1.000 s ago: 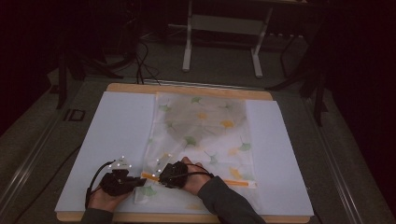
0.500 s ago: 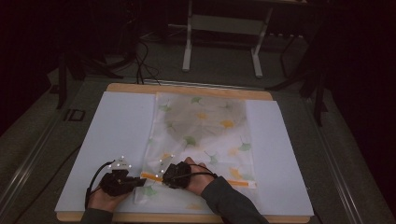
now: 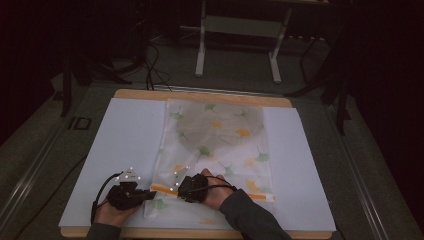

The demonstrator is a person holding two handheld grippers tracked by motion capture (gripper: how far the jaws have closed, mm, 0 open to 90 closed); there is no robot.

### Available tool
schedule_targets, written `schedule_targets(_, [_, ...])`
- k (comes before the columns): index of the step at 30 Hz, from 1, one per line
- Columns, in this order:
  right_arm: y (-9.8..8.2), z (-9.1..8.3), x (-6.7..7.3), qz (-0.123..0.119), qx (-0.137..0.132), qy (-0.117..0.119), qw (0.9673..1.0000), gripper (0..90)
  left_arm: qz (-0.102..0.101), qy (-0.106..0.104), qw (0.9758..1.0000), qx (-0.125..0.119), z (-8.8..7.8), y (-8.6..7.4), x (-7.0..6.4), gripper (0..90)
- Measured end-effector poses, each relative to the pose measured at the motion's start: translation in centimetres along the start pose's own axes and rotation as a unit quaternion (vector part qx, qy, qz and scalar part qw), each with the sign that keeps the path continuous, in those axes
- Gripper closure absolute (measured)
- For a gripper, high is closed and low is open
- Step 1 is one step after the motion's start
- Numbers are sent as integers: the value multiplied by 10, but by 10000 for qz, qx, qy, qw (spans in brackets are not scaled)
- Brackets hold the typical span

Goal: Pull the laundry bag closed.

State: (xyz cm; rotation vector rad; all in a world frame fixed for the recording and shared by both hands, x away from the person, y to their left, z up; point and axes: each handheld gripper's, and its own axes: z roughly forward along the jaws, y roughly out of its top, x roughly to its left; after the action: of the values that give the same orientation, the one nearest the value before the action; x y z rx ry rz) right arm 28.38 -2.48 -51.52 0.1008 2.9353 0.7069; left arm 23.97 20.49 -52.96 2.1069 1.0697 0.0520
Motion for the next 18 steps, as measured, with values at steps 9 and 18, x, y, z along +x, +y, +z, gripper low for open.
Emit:
schedule_targets(9, [-3,-2,-1,25,53,3,10000,843,3,0,10000,-5,-1,0,0,879])
schedule_targets(18, [-6,-4,0,36,97,-2,9999,843,14,5,10000,1,-1,0,0,879])
